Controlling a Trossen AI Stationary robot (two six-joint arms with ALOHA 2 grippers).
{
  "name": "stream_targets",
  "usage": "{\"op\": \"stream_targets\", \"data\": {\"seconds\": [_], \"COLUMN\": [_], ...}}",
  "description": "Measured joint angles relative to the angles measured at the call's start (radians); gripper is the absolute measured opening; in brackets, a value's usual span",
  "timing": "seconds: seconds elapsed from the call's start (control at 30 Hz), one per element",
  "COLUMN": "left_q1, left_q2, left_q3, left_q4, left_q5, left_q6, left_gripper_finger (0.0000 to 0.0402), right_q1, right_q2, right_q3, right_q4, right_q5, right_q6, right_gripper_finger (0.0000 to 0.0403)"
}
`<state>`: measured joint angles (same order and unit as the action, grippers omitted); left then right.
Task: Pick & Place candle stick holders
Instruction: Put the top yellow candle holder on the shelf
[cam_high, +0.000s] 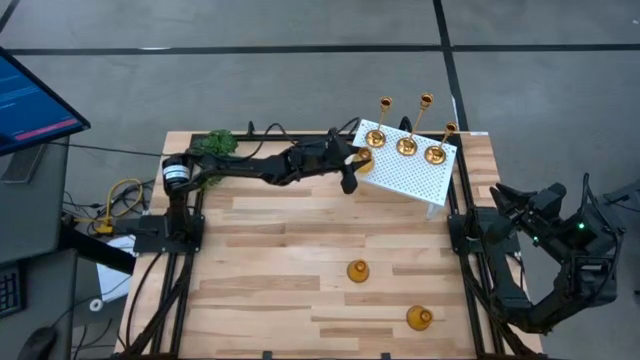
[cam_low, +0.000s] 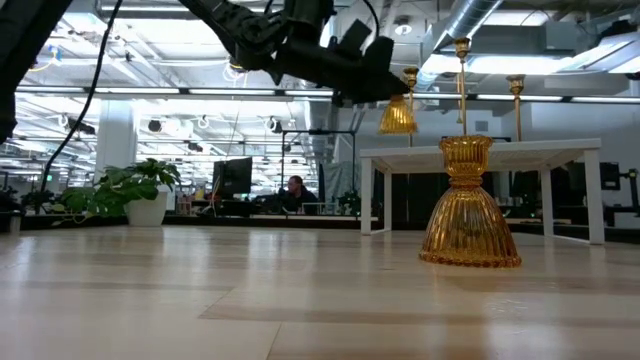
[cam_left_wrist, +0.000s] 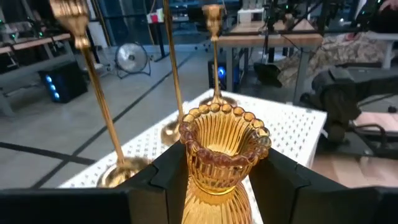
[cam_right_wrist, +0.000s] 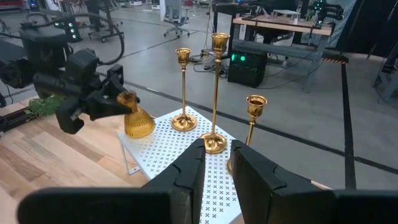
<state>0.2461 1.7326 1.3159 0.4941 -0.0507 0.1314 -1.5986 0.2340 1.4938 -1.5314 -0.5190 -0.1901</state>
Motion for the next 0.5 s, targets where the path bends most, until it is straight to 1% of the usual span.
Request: {"op": "stream_targets", "data": {"seconds": [0.13,0.5], "left_q1": [0.011,0.01], "left_q2": [0.015,0.101], "left_q3": [0.037,0.08], "left_q4": [0.005,-0.001], "left_q5": [0.013,0.023], "left_q6": [0.002,-0.013], "left_gripper_finger": [0.0143,0.0143], "right_q1": [0.0,0.0], "right_q2": [0.0,0.0], "right_q3": [0.0,0.0], "right_q4": [0.001,0.0], "right_q5": [0.0,0.0], "right_q6": [0.0,0.0], "right_gripper_finger": [0.0069,0.0069]}}
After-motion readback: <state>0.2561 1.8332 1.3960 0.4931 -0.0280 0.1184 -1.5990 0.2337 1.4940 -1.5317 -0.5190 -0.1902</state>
